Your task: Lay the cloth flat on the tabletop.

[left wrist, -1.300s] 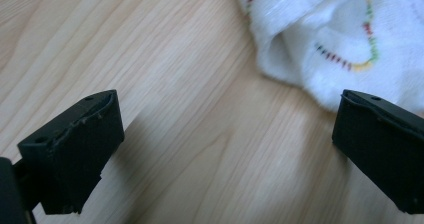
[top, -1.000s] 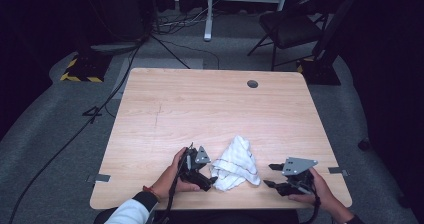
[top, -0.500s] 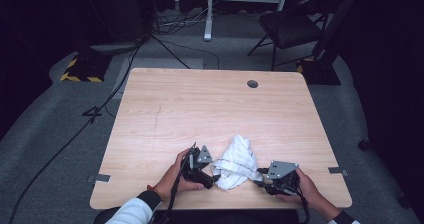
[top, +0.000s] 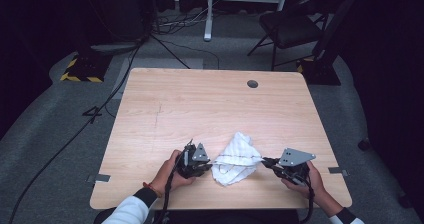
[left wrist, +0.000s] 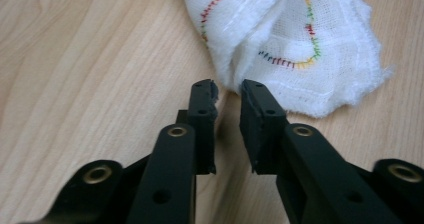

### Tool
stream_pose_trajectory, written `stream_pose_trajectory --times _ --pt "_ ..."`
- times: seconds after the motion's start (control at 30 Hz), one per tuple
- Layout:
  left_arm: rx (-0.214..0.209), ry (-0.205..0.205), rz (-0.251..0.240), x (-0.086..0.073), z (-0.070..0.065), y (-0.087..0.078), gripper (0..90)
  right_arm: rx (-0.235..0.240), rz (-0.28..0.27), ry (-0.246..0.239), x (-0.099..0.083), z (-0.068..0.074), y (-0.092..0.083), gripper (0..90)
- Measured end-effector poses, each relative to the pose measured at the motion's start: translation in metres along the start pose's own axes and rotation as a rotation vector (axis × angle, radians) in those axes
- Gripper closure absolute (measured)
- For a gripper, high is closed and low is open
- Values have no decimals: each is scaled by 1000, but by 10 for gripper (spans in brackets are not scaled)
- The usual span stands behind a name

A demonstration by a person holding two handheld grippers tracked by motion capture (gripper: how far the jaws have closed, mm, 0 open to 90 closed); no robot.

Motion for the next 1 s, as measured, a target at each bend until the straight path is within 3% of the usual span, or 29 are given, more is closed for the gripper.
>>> stream_pose_trajectory --times 0.1,0.3,0.4,0.47,0.67,0.77,0.83,0.9,1.0 --pt "20 -4 -26 4 4 -4 794 -20 -23 14 8 -8 -4 859" --pt "-7 21 -69 20 -6 -9 605 -44 -70 14 35 -19 -3 859" --pt "-3 21 -100 34 -9 -7 517 -49 -79 -2 47 -21 3 859" --pt "-22 26 -126 46 -13 -6 471 -44 -82 -4 53 -22 9 859" --pt "-13 47 -171 79 -15 2 415 -32 -82 -12 62 -25 24 855" --pt "19 69 -161 85 -8 13 469 -22 -75 -16 62 -24 29 836" --pt "2 77 -143 85 -5 19 589 -24 -71 -19 62 -24 30 799" --pt "25 93 -128 85 0 25 678 -31 -62 -13 59 -25 31 754" --pt "40 76 -132 85 9 26 804 -41 -38 1 52 -27 32 598"
Point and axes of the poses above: each handheld gripper's, and its own axes: y roughly forward along the jaws, x roughly out of its top, z roughly to its left, the point moved 10 cm from there along y, roughly forward along the jaws, and after that the axes turned 12 degrees about -y, right-handed, at the moved point
